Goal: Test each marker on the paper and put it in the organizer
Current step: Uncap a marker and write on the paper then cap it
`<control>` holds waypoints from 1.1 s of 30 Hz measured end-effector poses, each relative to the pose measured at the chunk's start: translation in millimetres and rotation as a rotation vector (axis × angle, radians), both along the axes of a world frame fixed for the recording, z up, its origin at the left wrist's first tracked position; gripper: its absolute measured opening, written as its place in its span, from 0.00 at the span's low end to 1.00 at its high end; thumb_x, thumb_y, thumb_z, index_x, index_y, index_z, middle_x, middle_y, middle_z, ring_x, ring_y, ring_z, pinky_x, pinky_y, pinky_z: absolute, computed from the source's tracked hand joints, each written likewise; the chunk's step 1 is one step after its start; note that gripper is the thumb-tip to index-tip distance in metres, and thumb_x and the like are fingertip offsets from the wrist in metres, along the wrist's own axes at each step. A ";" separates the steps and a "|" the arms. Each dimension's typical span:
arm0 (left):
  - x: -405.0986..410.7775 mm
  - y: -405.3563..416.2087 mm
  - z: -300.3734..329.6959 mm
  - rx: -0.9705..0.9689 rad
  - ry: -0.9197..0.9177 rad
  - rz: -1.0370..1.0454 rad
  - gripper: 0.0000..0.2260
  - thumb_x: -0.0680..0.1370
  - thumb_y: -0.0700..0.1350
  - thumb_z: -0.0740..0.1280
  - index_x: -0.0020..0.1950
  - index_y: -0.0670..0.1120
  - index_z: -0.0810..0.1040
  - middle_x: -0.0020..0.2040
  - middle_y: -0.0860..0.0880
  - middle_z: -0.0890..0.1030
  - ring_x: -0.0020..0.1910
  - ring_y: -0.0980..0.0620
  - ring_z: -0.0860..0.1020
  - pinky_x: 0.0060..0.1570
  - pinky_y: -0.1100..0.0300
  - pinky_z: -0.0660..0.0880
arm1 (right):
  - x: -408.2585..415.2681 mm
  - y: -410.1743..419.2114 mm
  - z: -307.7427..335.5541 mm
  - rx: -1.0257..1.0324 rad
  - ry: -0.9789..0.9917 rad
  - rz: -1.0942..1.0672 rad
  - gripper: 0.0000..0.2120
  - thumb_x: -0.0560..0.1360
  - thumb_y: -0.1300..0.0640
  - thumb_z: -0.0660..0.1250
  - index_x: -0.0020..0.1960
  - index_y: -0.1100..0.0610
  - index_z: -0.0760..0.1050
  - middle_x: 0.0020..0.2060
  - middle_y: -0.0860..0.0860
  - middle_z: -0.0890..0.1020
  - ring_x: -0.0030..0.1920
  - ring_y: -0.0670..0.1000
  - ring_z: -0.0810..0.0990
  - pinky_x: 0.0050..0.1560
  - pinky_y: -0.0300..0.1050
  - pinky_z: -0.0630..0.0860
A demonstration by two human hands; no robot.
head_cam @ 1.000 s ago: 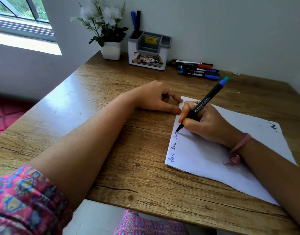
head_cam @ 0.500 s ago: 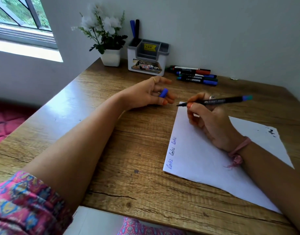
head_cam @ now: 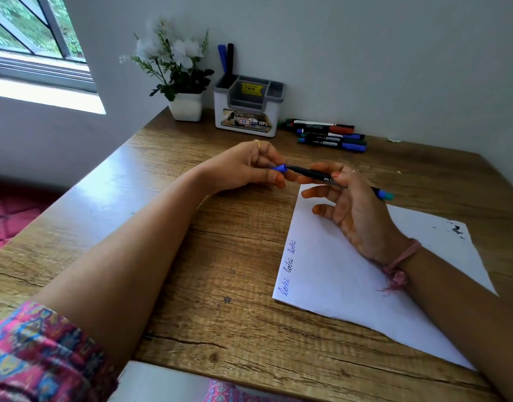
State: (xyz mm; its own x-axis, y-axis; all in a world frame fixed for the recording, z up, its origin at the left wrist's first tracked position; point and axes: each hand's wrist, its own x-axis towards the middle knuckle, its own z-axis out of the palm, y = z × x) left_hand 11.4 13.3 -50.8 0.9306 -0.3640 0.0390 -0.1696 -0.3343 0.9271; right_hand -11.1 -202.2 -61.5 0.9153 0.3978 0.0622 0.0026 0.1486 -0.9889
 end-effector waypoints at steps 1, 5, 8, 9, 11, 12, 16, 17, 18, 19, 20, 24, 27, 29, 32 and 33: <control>0.0 -0.1 -0.3 -0.004 -0.004 -0.003 0.09 0.75 0.35 0.66 0.50 0.47 0.72 0.39 0.56 0.85 0.42 0.60 0.82 0.43 0.69 0.77 | 0.5 -0.1 -0.3 -0.001 -0.003 0.002 0.15 0.81 0.59 0.48 0.56 0.55 0.74 0.49 0.54 0.83 0.45 0.47 0.82 0.39 0.39 0.78; 0.5 -0.5 -2.9 -0.024 -0.025 -0.023 0.09 0.74 0.35 0.68 0.49 0.48 0.75 0.42 0.53 0.84 0.42 0.59 0.81 0.47 0.66 0.77 | 1.8 -1.2 -3.5 -0.034 -0.042 0.033 0.14 0.77 0.54 0.52 0.56 0.55 0.74 0.50 0.55 0.83 0.47 0.49 0.81 0.39 0.40 0.77; 0.0 -2.8 -5.2 -0.085 -0.033 -0.019 0.09 0.71 0.37 0.71 0.46 0.49 0.78 0.43 0.53 0.82 0.43 0.58 0.80 0.49 0.63 0.77 | 4.1 3.7 -7.5 -0.134 -0.120 0.041 0.14 0.73 0.51 0.53 0.54 0.50 0.74 0.47 0.52 0.84 0.45 0.48 0.81 0.38 0.40 0.76; -0.7 -4.5 -5.6 -0.131 -0.015 -0.037 0.08 0.69 0.37 0.71 0.45 0.48 0.79 0.43 0.53 0.83 0.43 0.58 0.80 0.49 0.64 0.78 | 4.6 6.3 -8.9 -0.188 -0.160 0.033 0.13 0.73 0.51 0.53 0.53 0.47 0.73 0.42 0.49 0.84 0.42 0.47 0.81 0.37 0.41 0.75; -2.2 -8.4 -5.9 -0.195 0.021 -0.092 0.09 0.66 0.38 0.71 0.46 0.45 0.80 0.41 0.52 0.84 0.42 0.56 0.81 0.49 0.62 0.79 | 4.3 10.9 -11.8 -0.273 -0.256 0.009 0.11 0.74 0.52 0.53 0.53 0.44 0.69 0.33 0.45 0.82 0.34 0.43 0.80 0.35 0.39 0.74; -2.4 -9.5 -6.2 -0.211 0.038 -0.105 0.10 0.66 0.38 0.71 0.46 0.43 0.80 0.41 0.51 0.84 0.42 0.55 0.81 0.48 0.62 0.80 | 3.0 12.1 -12.9 -0.272 -0.289 -0.002 0.11 0.74 0.52 0.53 0.54 0.43 0.68 0.30 0.45 0.80 0.32 0.41 0.78 0.34 0.37 0.74; -1.3 -8.9 -5.4 -0.210 0.103 -0.104 0.11 0.65 0.38 0.71 0.47 0.41 0.81 0.42 0.47 0.84 0.40 0.55 0.82 0.44 0.64 0.80 | -1.3 11.8 -13.3 -0.221 -0.307 -0.011 0.12 0.74 0.52 0.55 0.57 0.44 0.65 0.29 0.51 0.70 0.28 0.40 0.70 0.31 0.34 0.69; -1.2 -8.1 -5.2 -0.198 0.108 -0.108 0.11 0.65 0.38 0.71 0.47 0.41 0.81 0.42 0.48 0.84 0.40 0.55 0.82 0.43 0.65 0.80 | -1.9 12.5 -12.9 -0.233 -0.317 -0.001 0.12 0.74 0.52 0.55 0.57 0.44 0.65 0.29 0.51 0.70 0.28 0.40 0.70 0.31 0.34 0.69; -1.4 -7.6 -4.9 -0.191 0.115 -0.112 0.11 0.66 0.38 0.71 0.47 0.41 0.81 0.42 0.48 0.84 0.40 0.56 0.82 0.43 0.65 0.80 | -2.3 12.8 -12.3 -0.252 -0.329 0.009 0.12 0.74 0.53 0.55 0.57 0.43 0.65 0.30 0.50 0.70 0.28 0.40 0.70 0.32 0.35 0.69; -1.3 -7.2 -4.5 -0.189 0.124 -0.116 0.10 0.66 0.38 0.71 0.47 0.41 0.81 0.42 0.49 0.84 0.41 0.56 0.82 0.43 0.66 0.79 | -2.8 13.2 -11.8 -0.273 -0.347 0.021 0.12 0.74 0.53 0.55 0.56 0.43 0.65 0.31 0.49 0.70 0.28 0.40 0.70 0.33 0.35 0.70; -1.3 -7.3 -4.2 -0.190 0.132 -0.125 0.11 0.66 0.38 0.71 0.47 0.41 0.81 0.42 0.49 0.84 0.41 0.56 0.82 0.42 0.66 0.79 | -4.3 13.2 -11.1 -0.290 -0.366 0.035 0.11 0.75 0.53 0.54 0.56 0.43 0.65 0.32 0.49 0.70 0.29 0.40 0.71 0.33 0.34 0.70; -2.7 -7.5 -3.2 -0.215 0.165 -0.135 0.10 0.67 0.36 0.70 0.47 0.40 0.80 0.41 0.49 0.84 0.40 0.55 0.82 0.40 0.66 0.79 | -6.1 11.1 -11.0 -0.306 -0.365 0.053 0.11 0.75 0.51 0.54 0.57 0.45 0.64 0.30 0.50 0.70 0.29 0.39 0.71 0.32 0.30 0.69; -5.0 -10.2 2.7 -0.361 0.178 -0.072 0.09 0.68 0.35 0.68 0.48 0.41 0.78 0.39 0.48 0.84 0.37 0.55 0.82 0.37 0.66 0.79 | -2.4 15.0 -12.8 -0.293 -0.350 0.041 0.13 0.72 0.44 0.58 0.55 0.45 0.63 0.30 0.46 0.72 0.29 0.38 0.72 0.32 0.31 0.70; -4.4 -10.4 6.7 -0.548 0.177 -0.001 0.12 0.67 0.37 0.69 0.49 0.43 0.77 0.39 0.48 0.83 0.35 0.56 0.81 0.37 0.66 0.80 | -3.0 16.6 -13.1 -0.293 -0.367 0.064 0.13 0.73 0.46 0.61 0.55 0.46 0.63 0.33 0.47 0.72 0.31 0.38 0.73 0.34 0.31 0.71; -0.4 -3.5 8.7 -0.773 0.160 0.096 0.13 0.71 0.39 0.68 0.55 0.45 0.76 0.44 0.47 0.83 0.39 0.55 0.81 0.40 0.64 0.80 | -5.4 13.0 -11.6 -0.320 -0.350 0.054 0.08 0.78 0.58 0.61 0.55 0.50 0.67 0.39 0.45 0.73 0.36 0.36 0.74 0.40 0.33 0.72; 1.4 0.9 10.0 -0.839 0.138 0.146 0.13 0.74 0.39 0.67 0.57 0.44 0.75 0.46 0.46 0.83 0.42 0.54 0.81 0.42 0.63 0.80 | -5.0 11.4 -11.4 -0.347 -0.362 0.021 0.08 0.78 0.60 0.62 0.53 0.49 0.69 0.40 0.45 0.75 0.38 0.36 0.75 0.42 0.33 0.72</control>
